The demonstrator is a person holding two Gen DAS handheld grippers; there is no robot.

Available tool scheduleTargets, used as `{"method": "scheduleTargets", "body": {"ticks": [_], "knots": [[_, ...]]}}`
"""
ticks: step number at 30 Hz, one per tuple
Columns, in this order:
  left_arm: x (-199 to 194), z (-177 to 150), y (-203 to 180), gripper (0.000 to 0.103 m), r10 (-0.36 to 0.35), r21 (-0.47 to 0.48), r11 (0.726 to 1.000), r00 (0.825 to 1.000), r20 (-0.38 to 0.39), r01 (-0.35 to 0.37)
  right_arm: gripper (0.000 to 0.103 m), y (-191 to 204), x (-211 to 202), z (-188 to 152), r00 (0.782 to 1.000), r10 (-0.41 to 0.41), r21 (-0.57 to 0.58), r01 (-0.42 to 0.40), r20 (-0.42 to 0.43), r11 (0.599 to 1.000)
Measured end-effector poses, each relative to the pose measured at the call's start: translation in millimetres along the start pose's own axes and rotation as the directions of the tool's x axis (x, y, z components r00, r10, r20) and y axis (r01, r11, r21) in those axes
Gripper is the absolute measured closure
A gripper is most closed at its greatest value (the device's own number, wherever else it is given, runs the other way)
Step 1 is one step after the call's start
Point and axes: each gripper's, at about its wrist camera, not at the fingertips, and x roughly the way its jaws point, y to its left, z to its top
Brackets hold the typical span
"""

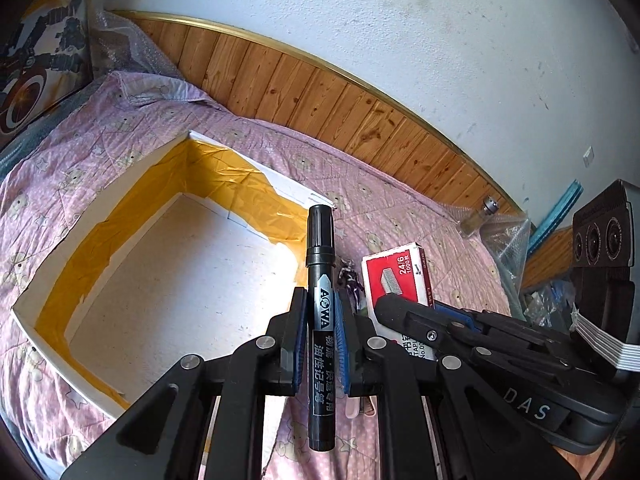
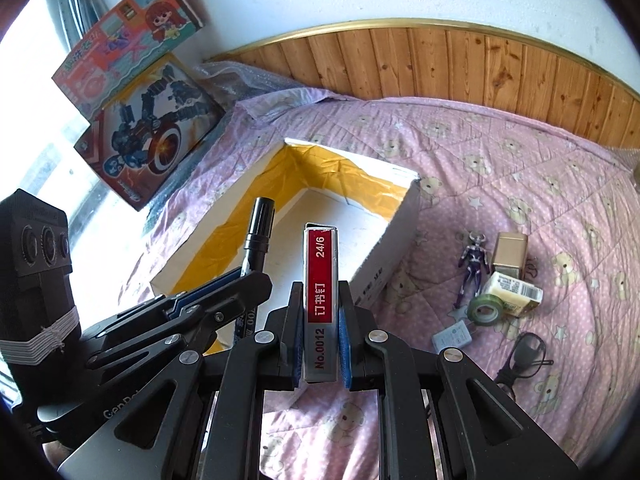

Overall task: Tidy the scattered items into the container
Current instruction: 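Carry the marker and staple box over the box and lower them inside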

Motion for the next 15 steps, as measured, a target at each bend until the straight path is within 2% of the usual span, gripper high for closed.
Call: {"method": "scheduleTargets", "body": {"ticks": [15], "knots": [[10.3,33.2,52.0,0.089,0.013,-0.072,0.997,1.000,-0.023,-0.014,0.088,13.3,50.8,28.3,0.996,0.062,0.005,-0.061,-0.064,0.998]]}}
